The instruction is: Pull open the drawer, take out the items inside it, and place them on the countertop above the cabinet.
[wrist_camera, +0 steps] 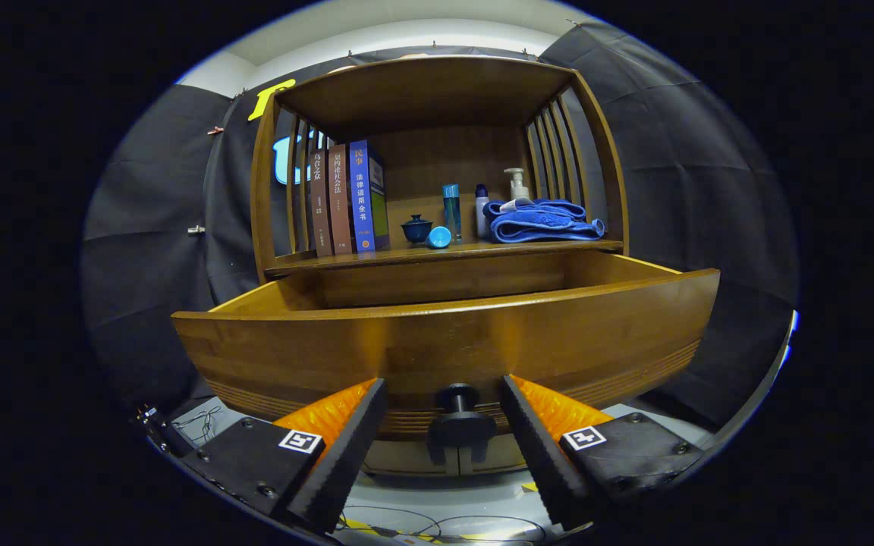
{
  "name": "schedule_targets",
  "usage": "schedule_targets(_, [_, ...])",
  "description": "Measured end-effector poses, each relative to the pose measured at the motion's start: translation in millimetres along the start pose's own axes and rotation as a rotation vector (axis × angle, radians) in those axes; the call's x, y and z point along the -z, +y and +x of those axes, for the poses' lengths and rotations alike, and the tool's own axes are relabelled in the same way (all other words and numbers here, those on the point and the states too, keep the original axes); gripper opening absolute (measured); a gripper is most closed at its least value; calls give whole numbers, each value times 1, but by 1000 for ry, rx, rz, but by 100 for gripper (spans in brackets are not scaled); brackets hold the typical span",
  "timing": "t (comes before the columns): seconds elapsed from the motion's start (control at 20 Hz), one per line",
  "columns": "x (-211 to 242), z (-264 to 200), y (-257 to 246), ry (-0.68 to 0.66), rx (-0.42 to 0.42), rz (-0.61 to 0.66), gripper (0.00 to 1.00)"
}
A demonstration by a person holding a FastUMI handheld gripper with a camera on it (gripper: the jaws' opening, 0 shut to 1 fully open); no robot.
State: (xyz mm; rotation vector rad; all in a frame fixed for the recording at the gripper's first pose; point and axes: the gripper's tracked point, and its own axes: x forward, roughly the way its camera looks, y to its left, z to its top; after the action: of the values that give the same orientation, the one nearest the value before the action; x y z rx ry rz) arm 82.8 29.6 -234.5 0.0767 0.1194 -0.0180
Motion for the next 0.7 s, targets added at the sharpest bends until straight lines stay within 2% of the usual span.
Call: schedule_targets(0.7, [-22, 94, -1, -17, 9, -45, 100])
